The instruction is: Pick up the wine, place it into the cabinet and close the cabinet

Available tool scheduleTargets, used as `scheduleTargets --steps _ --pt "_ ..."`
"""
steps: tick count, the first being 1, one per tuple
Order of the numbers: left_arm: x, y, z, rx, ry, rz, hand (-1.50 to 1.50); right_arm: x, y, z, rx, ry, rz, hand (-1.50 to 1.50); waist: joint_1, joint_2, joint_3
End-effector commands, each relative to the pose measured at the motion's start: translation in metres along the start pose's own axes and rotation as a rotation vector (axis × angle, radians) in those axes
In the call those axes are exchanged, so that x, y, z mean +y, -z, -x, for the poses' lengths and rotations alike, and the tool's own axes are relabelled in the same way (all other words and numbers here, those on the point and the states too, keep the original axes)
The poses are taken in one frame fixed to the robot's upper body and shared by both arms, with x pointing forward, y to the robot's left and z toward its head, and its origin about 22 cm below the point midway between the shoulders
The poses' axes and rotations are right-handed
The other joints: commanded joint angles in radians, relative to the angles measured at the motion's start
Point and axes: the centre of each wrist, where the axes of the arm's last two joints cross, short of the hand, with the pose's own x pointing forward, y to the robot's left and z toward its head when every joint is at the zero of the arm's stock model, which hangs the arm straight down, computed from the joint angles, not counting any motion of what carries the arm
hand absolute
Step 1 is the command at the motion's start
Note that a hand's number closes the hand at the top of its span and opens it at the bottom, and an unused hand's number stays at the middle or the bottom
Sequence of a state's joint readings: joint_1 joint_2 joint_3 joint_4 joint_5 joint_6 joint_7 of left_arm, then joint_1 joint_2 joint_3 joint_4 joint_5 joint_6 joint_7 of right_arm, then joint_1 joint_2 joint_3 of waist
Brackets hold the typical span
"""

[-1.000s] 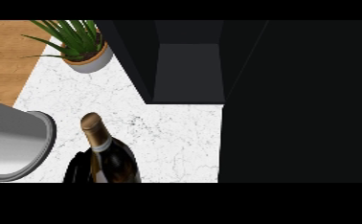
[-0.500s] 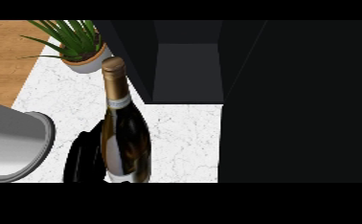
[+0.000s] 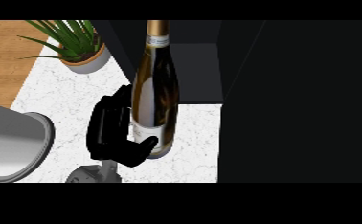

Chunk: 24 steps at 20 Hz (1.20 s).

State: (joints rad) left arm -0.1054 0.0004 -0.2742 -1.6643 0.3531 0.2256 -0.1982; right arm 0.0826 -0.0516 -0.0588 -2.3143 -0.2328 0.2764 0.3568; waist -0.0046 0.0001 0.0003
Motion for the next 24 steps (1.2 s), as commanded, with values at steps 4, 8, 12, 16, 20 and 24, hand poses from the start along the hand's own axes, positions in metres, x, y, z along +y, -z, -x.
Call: scheduleTargets --steps 4,8,12,16,20,24 --pt "-0.028 0.030 0.019 0.000 0.103 0.000 1.50 0.005 0.007 -0.011 -0.009 -0.002 -0.006 -1.50 -0.001 0.000 0.000" --pt "-0.036 0.030 0.026 0.004 0.160 0.000 1.50 -0.001 0.005 0.009 0.008 -0.005 0.005 -1.50 0.001 0.000 0.000" --pt "-0.040 0.051 0.049 0.038 0.217 0.005 1.50 -0.010 0.005 -0.003 -0.006 -0.020 0.014 -1.50 -0.006 0.001 0.000" --pt "-0.053 0.037 0.074 0.038 0.233 -0.033 1.50 -0.010 -0.005 0.002 -0.002 0.004 -0.009 -1.50 -0.011 0.001 0.000" --pt "-0.041 0.053 0.085 0.076 0.207 -0.059 1.50 -0.007 0.009 0.007 -0.005 -0.020 -0.016 -1.50 -0.010 0.003 -0.001" --pt "-0.038 0.030 0.098 0.097 0.207 -0.060 1.50 -0.008 0.000 0.010 0.005 -0.022 -0.014 -1.50 -0.005 0.001 0.000"
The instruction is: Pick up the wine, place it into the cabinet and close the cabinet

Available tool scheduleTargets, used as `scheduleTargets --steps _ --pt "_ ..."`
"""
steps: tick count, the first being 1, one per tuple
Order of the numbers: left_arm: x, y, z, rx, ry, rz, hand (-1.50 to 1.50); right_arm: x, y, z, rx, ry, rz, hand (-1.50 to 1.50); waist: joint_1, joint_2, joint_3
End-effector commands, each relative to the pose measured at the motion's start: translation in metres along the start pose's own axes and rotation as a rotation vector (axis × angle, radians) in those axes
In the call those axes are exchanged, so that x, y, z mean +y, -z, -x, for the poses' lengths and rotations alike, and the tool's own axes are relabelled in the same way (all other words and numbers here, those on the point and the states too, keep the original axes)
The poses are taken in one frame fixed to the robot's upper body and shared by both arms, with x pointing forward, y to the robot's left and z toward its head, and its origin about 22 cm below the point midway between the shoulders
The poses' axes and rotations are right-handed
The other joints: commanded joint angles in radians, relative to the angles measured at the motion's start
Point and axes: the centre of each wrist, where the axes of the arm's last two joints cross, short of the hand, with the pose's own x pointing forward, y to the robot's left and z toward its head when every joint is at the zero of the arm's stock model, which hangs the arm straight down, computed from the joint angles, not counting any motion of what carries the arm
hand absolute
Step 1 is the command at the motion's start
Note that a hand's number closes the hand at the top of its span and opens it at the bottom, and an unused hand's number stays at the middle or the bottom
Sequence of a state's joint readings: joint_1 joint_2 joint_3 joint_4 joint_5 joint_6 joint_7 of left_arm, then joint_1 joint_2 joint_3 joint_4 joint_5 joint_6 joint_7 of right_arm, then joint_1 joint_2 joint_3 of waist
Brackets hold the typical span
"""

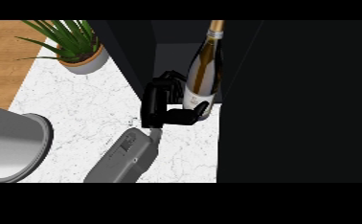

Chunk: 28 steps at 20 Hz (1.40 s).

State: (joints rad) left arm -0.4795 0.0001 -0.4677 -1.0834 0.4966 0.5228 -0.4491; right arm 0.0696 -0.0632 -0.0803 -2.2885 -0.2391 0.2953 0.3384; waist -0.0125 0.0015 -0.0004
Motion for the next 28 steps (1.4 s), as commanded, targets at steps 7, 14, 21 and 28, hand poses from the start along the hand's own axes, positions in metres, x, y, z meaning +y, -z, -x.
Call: scheduleTargets --steps 7,14,21,28 --pt "0.009 0.007 0.030 0.033 0.026 -0.047 1.50 0.002 0.006 0.017 0.018 -0.005 0.000 -1.50 -0.002 0.001 0.000" --pt "0.016 0.000 0.043 0.064 -0.074 -0.077 1.50 0.006 -0.008 -0.001 0.018 0.014 -0.005 -1.50 -0.010 0.001 0.000" --pt "0.032 0.023 0.052 0.064 -0.109 -0.085 1.50 -0.002 0.000 0.009 0.013 0.016 -0.019 -1.50 -0.013 0.004 0.000" --pt "0.027 0.041 0.049 0.080 -0.123 -0.045 1.50 -0.011 0.007 0.004 0.010 0.025 -0.014 -1.50 -0.020 0.006 0.000"
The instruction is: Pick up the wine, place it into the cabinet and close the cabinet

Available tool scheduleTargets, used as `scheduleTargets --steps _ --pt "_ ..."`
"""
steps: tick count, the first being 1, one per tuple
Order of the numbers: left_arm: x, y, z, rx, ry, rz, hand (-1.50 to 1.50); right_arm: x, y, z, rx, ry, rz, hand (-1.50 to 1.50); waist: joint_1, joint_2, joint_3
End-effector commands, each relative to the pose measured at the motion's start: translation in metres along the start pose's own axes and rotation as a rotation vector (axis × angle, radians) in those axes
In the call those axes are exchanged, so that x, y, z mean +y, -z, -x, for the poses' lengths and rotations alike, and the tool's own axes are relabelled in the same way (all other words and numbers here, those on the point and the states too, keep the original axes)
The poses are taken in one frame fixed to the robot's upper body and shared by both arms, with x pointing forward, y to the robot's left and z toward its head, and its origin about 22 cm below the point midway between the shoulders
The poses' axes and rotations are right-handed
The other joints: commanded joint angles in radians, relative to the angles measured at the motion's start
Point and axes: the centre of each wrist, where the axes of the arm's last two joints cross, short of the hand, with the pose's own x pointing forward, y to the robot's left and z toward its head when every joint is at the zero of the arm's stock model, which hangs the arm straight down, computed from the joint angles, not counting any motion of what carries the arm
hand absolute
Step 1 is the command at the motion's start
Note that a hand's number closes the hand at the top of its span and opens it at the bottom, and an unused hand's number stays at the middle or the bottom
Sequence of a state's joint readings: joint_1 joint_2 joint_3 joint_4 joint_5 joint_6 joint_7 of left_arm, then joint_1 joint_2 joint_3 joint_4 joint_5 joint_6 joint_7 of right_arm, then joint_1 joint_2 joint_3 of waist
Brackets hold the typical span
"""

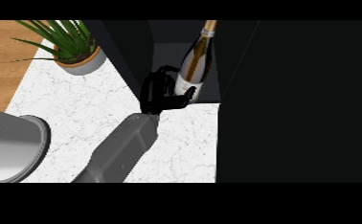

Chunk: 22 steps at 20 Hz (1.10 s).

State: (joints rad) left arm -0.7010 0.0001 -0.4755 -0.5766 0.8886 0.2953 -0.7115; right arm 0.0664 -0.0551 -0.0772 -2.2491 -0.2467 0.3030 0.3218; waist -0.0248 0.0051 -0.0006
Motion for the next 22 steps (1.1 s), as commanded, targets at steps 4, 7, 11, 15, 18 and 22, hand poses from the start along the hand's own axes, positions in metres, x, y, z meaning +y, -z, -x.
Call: scheduleTargets --steps 4,7,11,15,18,22 --pt "0.005 0.030 -0.010 -0.009 -0.032 -0.012 1.50 0.008 0.001 -0.008 -0.011 0.002 0.013 -1.50 -0.004 0.003 0.000" --pt "-0.008 0.027 -0.013 -0.005 -0.042 -0.005 1.50 0.000 -0.006 -0.005 -0.011 0.005 -0.019 -1.50 -0.010 0.001 0.000" --pt "-0.009 0.037 -0.018 -0.014 -0.044 -0.040 1.50 0.001 0.000 0.004 -0.010 0.004 -0.016 -1.50 -0.020 0.005 0.000" --pt "-0.024 0.040 -0.027 0.013 -0.027 -0.034 1.50 -0.001 0.002 0.007 -0.011 -0.004 -0.019 -1.50 -0.009 0.001 0.000" --pt "-0.002 0.046 -0.020 0.029 0.027 -0.063 1.50 -0.004 0.011 0.000 -0.018 -0.012 -0.011 -1.50 -0.012 0.006 0.000" --pt "0.007 0.041 -0.013 0.055 0.038 -0.082 1.50 0.005 -0.007 0.002 -0.020 0.009 -0.026 -1.50 -0.030 0.008 0.000"
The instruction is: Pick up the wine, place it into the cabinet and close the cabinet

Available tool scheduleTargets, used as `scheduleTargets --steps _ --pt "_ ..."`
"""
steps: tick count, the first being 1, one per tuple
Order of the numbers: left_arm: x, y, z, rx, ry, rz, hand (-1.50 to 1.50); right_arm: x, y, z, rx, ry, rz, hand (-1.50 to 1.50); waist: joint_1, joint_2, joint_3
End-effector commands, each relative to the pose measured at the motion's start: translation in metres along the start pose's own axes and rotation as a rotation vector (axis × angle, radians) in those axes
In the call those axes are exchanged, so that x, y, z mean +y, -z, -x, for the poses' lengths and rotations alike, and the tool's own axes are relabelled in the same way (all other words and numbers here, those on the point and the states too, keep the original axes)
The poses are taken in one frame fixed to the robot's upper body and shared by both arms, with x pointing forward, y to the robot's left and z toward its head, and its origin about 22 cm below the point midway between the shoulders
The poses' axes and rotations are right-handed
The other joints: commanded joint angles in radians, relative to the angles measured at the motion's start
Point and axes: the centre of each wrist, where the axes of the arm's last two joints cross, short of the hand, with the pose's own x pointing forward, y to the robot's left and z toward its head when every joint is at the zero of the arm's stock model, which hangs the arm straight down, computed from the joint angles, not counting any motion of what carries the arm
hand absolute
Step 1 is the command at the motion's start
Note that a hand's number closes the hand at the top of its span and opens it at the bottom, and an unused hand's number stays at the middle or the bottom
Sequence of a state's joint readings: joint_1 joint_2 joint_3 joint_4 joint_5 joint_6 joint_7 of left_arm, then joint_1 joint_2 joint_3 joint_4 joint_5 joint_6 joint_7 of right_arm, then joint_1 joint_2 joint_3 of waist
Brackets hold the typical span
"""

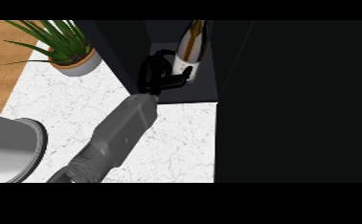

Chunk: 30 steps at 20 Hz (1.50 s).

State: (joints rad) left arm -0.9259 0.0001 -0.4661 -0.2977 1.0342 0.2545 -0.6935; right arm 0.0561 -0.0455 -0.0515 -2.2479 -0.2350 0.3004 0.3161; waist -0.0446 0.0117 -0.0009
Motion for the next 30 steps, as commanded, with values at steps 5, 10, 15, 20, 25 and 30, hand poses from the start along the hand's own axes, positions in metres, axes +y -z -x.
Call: scheduleTargets --steps 5,10,15,20,25,30 --pt "0.010 0.005 0.000 -0.014 0.015 -0.046 1.50 0.009 0.017 0.000 -0.003 -0.001 -0.023 -1.50 -0.012 0.009 -0.001" --pt "0.022 0.000 0.008 -0.086 -0.023 -0.107 1.50 0.003 0.006 0.014 0.002 -0.017 -0.014 -1.50 -0.005 0.007 0.000" --pt "0.018 0.005 0.003 -0.135 -0.004 -0.094 -1.50 0.004 0.006 0.010 -0.007 -0.026 -0.013 -1.50 0.016 -0.002 0.000" --pt "0.024 0.000 0.008 -0.231 0.004 -0.070 -1.50 0.006 -0.005 -0.001 -0.004 -0.032 -0.017 -1.50 0.012 -0.003 0.000" --pt "0.031 0.010 -0.008 -0.241 -0.006 -0.017 -1.50 0.005 -0.005 -0.016 -0.012 -0.023 -0.004 -1.50 0.042 -0.015 0.000" --pt "0.038 -0.003 -0.002 -0.238 0.020 0.013 -1.50 0.006 -0.009 -0.009 0.020 -0.049 0.025 -1.50 0.063 -0.022 0.001"
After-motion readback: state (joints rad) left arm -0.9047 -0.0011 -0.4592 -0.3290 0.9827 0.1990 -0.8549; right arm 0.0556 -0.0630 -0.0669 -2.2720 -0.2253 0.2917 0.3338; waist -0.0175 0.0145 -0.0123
